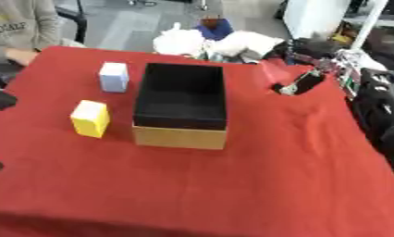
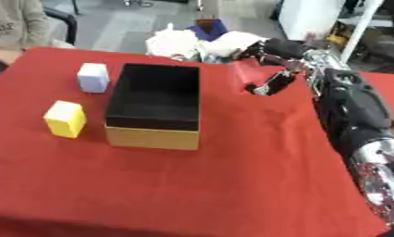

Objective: Pick up objects on the table and place them in the box.

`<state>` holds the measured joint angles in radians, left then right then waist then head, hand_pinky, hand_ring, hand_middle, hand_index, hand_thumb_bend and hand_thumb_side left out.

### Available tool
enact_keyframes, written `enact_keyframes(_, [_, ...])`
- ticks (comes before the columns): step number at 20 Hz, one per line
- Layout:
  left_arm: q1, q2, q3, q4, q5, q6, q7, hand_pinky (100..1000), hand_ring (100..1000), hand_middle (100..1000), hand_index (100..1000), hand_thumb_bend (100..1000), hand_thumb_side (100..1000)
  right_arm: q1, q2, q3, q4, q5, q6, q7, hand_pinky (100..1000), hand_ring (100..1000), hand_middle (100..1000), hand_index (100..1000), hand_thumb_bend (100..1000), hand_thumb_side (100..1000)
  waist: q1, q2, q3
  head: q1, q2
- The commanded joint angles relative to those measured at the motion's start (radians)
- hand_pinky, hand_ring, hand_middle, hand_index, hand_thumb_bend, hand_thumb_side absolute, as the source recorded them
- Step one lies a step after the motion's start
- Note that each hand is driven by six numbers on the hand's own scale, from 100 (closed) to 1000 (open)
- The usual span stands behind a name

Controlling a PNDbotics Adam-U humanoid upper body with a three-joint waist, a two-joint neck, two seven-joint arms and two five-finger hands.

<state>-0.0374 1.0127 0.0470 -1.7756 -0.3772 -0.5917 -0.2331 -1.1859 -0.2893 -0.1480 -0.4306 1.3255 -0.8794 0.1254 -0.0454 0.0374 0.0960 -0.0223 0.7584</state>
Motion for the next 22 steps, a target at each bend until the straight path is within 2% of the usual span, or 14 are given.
enact_keyframes(1, [-0.019,0.046,0.006,-0.014,0.009,-0.002,-0.001,737,764,837,944,425,647,-0.045,0.013,-0.008,-0.051,-0.038,-0.015,0.03,730,561,419,858,214,173,0.007,-0.011,0.006,-0.01,-0.002])
enact_keyframes(8, [-0.038,0.046,0.002,-0.016,0.017,-0.005,-0.006,737,764,837,944,428,639,-0.06,0.103,0.009,-0.09,-0.068,-0.027,0.103,735,572,428,862,183,185,0.01,-0.007,0.033,-0.027,-0.005])
enact_keyframes(12, [-0.045,0.043,0.002,-0.014,0.021,-0.004,-0.007,737,764,837,944,429,636,-0.041,0.151,0.012,-0.093,-0.043,-0.028,0.145,739,580,436,867,148,195,0.013,-0.004,0.043,-0.035,-0.005])
enact_keyframes(15, [-0.05,0.042,0.002,-0.014,0.024,-0.005,-0.008,737,764,837,944,429,636,-0.026,0.177,0.014,-0.092,-0.012,-0.028,0.164,745,598,456,878,185,225,0.013,-0.002,0.047,-0.036,-0.007])
enact_keyframes(16, [-0.051,0.042,0.001,-0.014,0.024,-0.005,-0.008,737,764,837,944,429,637,-0.022,0.184,0.016,-0.094,0.001,-0.028,0.168,748,604,467,885,193,259,0.014,-0.002,0.048,-0.036,-0.007])
enact_keyframes(17, [-0.051,0.042,0.001,-0.014,0.024,-0.006,-0.009,737,764,837,944,428,638,-0.018,0.191,0.018,-0.096,0.015,-0.028,0.169,754,626,514,904,211,375,0.014,-0.001,0.048,-0.036,-0.006])
enact_keyframes(18, [-0.052,0.042,0.001,-0.013,0.023,-0.006,-0.01,737,764,837,944,428,638,-0.015,0.196,0.02,-0.099,0.029,-0.028,0.167,756,643,550,919,242,443,0.014,-0.001,0.049,-0.036,-0.006])
enact_keyframes(19, [-0.052,0.042,0.0,-0.012,0.023,-0.006,-0.01,737,764,837,944,426,640,-0.013,0.2,0.024,-0.105,0.046,-0.028,0.163,765,721,710,960,335,578,0.014,-0.001,0.049,-0.036,-0.007])
enact_keyframes(20, [-0.052,0.042,0.0,-0.011,0.023,-0.006,-0.011,737,764,837,944,426,640,-0.011,0.203,0.028,-0.113,0.064,-0.028,0.154,767,730,726,964,343,589,0.014,-0.001,0.048,-0.036,-0.007])
enact_keyframes(21, [-0.052,0.042,0.0,-0.01,0.022,-0.006,-0.011,737,764,836,944,425,643,-0.009,0.204,0.032,-0.121,0.084,-0.028,0.141,792,804,842,988,419,693,0.014,-0.001,0.048,-0.034,-0.007])
enact_keyframes(22, [-0.051,0.042,0.0,-0.009,0.021,-0.006,-0.011,737,764,836,944,425,644,-0.008,0.205,0.035,-0.128,0.104,-0.028,0.126,797,817,861,992,433,711,0.015,-0.001,0.047,-0.033,-0.007])
